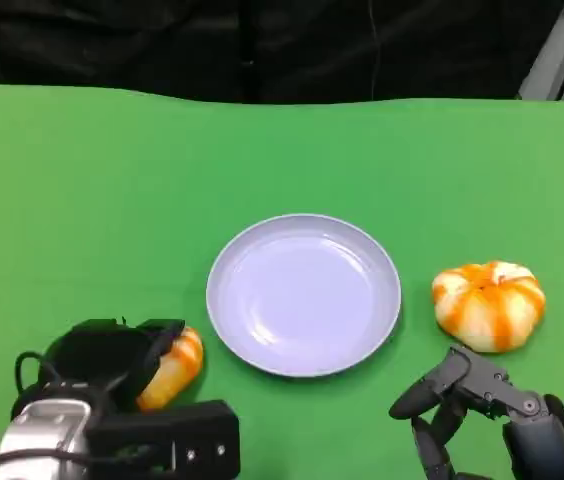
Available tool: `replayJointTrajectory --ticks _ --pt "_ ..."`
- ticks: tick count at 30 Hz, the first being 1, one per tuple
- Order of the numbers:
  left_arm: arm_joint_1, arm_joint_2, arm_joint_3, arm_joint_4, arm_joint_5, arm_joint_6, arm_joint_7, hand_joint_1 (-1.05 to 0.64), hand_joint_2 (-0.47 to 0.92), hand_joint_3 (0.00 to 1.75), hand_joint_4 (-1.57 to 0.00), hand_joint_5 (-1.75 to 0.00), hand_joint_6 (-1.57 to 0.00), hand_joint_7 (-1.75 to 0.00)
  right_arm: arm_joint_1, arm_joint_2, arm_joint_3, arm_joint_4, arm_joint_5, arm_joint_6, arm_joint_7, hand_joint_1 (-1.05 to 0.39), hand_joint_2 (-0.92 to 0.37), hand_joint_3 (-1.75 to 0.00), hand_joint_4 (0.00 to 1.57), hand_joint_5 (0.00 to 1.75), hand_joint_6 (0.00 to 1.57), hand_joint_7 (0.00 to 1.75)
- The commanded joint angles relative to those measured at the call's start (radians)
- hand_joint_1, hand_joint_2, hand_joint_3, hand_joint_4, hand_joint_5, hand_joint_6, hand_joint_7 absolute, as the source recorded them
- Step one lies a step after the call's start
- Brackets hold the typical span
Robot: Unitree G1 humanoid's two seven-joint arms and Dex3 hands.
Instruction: Grasp the bread from the table and place it into the plate.
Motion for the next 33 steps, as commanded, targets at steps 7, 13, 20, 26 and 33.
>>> replayJointTrajectory --ticks 7,13,20,26,33 --pt "0.007 0.047 0.024 0.141 -0.194 -0.291 0.374 -0.14 0.55 0.89 -0.9 -1.74 -0.73 -1.55 0.014 0.0 0.004 -0.021 -0.002 0.009 -0.002 -0.16 -0.43 -1.18 0.79 1.62 0.72 1.24" --pt "0.022 0.057 0.051 0.083 -0.224 -0.383 0.501 -0.15 0.4 1.22 -0.91 -1.75 -0.77 -1.5 0.004 0.001 0.003 -0.01 -0.001 0.006 -0.003 -0.16 -0.43 -1.17 0.8 1.63 0.72 1.24" --pt "0.043 0.052 0.095 0.01 -0.266 -0.493 0.608 -0.09 0.25 1.43 -0.96 -1.75 -0.84 -1.44 -0.002 0.002 0.005 -0.004 -0.012 0.006 -0.008 -0.16 -0.42 -1.19 0.8 1.63 0.72 1.24" --pt "0.024 0.041 0.104 -0.026 -0.258 -0.554 0.654 -0.13 0.17 1.57 -0.99 -1.75 -0.85 -1.43 -0.003 -0.002 0.0 0.0 -0.001 -0.001 -0.005 -0.15 -0.43 -1.18 0.8 1.63 0.72 1.24" --pt "-0.074 -0.028 0.06 0.022 -0.232 -0.552 0.669 -0.15 0.17 1.59 -1.0 -1.75 -0.82 -1.55 -0.006 -0.006 -0.004 0.012 0.008 -0.012 -0.002 -0.16 -0.43 -1.17 0.8 1.62 0.72 1.24"
